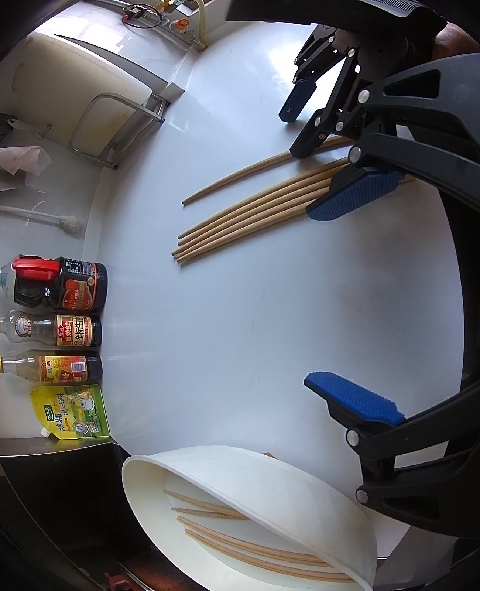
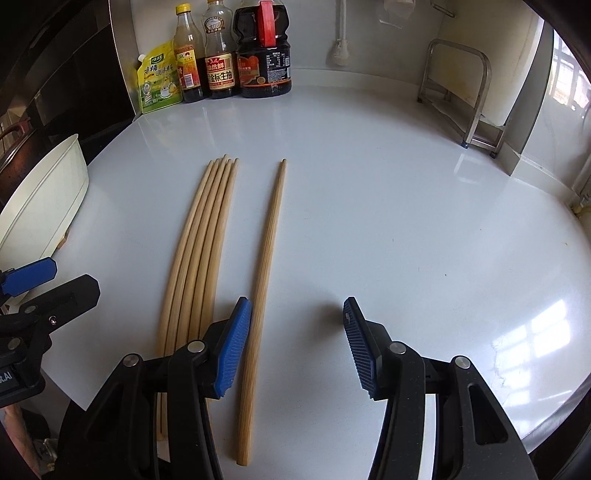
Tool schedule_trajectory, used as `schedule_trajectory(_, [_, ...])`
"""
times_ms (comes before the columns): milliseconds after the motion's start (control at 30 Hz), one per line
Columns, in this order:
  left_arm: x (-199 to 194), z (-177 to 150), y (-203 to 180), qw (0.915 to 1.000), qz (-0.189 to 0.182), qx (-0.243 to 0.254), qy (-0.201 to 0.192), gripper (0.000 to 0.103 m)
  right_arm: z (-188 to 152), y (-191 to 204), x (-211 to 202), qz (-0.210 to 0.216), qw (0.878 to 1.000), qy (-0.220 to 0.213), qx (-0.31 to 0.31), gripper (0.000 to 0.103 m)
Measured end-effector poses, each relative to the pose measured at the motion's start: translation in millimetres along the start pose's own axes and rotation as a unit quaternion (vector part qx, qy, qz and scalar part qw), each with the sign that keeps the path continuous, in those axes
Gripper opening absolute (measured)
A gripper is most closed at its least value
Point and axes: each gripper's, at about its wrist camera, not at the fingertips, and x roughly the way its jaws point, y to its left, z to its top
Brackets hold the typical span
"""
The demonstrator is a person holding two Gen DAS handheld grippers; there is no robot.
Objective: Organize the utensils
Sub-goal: 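Close the left tool on one chopstick while the right tool grasps another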
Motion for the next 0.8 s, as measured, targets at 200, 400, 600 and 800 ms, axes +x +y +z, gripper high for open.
schedule_trajectory(200, [11.1,-2.7,-13.9,0.9999,0.002,0.014,0.007,0.083,-1.2,-8.4,-0.9,-0.015,1.0,-0.007,0.002,0.05])
schedule_trajectory(400, [15.6,-0.9,-22.0,0.9998,0.004,0.02,0.007,0.083,-1.9,-19.9,-1.2,-0.012,1.0,-0.009,0.016,0.05])
schedule_trajectory(600, [23.6,-2.3,-27.8,0.9997,0.007,0.018,0.016,0.083,-2.3,-29.6,-5.3,0.009,0.999,-0.015,0.034,0.05])
schedule_trajectory(800, [29.7,-3.2,-32.2,0.9995,0.013,0.019,0.023,0.083,-1.4,-33.4,-9.6,0.014,0.999,-0.023,0.038,0.05])
